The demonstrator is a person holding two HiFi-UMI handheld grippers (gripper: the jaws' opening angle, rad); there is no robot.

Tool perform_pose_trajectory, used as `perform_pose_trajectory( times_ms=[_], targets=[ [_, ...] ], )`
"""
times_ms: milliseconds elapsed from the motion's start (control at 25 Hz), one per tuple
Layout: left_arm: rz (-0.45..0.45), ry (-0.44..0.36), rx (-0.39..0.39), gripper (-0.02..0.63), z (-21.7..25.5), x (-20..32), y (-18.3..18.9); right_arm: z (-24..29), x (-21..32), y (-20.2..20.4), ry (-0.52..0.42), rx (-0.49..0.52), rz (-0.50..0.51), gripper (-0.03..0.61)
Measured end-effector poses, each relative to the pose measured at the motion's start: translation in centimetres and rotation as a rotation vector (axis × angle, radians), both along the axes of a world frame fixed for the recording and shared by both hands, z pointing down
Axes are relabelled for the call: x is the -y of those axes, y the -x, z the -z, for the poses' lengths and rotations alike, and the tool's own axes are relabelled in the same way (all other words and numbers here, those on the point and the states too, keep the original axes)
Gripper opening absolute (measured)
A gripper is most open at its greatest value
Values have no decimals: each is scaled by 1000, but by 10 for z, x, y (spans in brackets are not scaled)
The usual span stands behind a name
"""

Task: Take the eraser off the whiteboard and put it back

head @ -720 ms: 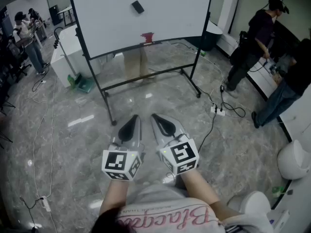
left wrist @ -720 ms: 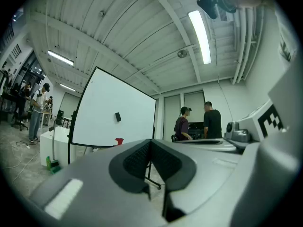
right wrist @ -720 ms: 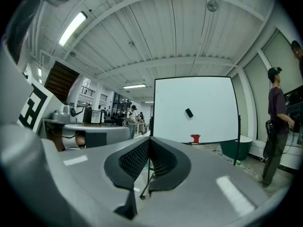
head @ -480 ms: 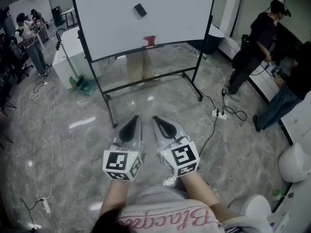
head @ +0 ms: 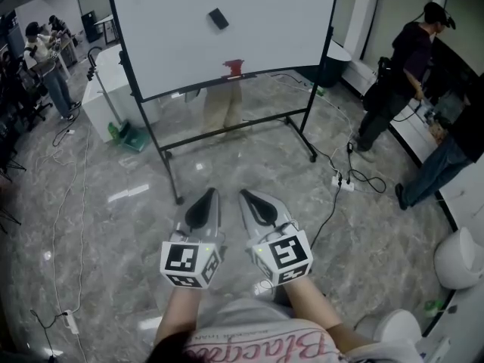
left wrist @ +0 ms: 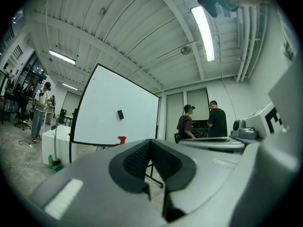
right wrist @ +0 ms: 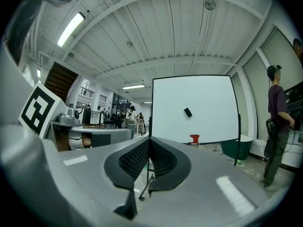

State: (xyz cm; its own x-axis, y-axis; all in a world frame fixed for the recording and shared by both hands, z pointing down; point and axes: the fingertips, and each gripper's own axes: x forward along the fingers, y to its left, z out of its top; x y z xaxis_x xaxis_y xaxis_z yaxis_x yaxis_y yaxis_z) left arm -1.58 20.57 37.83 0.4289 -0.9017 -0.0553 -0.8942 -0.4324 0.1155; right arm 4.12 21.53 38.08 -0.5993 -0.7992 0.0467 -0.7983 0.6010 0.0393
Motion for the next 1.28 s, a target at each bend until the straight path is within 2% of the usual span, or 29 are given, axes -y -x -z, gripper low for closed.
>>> perform_pose_trajectory(
  times_ms=[320,600,1000,1280],
  targets=[
    [37,19,-8,0,-9,3,5,-4,-6,3,-6,23,59,2],
    [54,21,-15,0,-12,27,11,-12,15,7,15,14,61,2],
    [28,11,-28,0,-8,109,22,-10,99,10,2,18,11,2],
    [5,3,-41,0,2,182,41,3,170,29,2,-27,-18,2]
  ],
)
